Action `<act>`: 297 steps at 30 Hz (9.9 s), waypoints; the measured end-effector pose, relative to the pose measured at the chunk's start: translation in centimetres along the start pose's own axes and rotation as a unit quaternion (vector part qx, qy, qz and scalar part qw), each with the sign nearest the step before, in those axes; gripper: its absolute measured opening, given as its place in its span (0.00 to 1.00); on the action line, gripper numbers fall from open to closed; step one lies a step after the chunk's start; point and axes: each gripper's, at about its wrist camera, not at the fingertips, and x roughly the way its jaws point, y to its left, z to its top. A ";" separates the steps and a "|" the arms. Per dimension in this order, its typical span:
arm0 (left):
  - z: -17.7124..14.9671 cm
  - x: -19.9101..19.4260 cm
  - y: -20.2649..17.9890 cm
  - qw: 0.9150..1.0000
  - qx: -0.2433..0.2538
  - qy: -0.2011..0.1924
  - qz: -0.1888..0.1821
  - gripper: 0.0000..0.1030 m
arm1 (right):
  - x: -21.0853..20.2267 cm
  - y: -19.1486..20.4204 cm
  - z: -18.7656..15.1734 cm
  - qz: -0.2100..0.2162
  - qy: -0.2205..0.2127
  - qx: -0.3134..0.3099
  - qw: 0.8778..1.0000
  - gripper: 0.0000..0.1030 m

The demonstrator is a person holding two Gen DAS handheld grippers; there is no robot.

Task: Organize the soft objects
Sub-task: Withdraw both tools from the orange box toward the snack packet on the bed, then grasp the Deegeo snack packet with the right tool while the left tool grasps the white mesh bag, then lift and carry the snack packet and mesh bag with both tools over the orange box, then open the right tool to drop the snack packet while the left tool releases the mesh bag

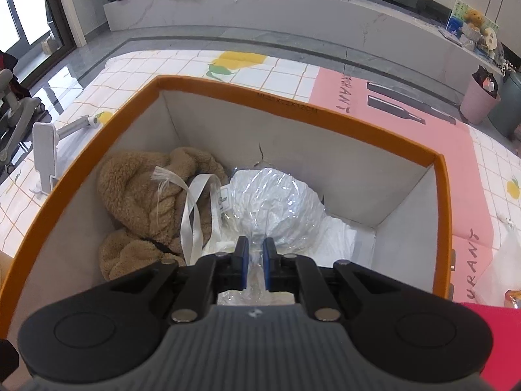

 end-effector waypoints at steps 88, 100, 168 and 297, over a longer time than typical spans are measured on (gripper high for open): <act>-16.9 -2.2 -23.8 0.952 0.248 -0.035 -0.178 0.91 | -4.2 -31.0 -18.0 -0.042 -0.131 0.120 0.983 0.97; -12.5 -2.2 -28.3 0.938 0.286 -0.020 -0.196 0.91 | -4.5 -32.2 -18.1 -0.045 -0.114 0.056 0.991 0.73; -3.1 18.1 -40.8 0.942 0.251 0.156 -0.158 0.05 | -7.1 -38.5 -20.1 -0.060 -0.044 0.069 0.995 0.67; 0.4 7.6 -1.7 0.987 0.130 0.088 -0.041 0.10 | -0.9 -0.6 -0.5 -0.067 0.048 -0.046 0.995 0.04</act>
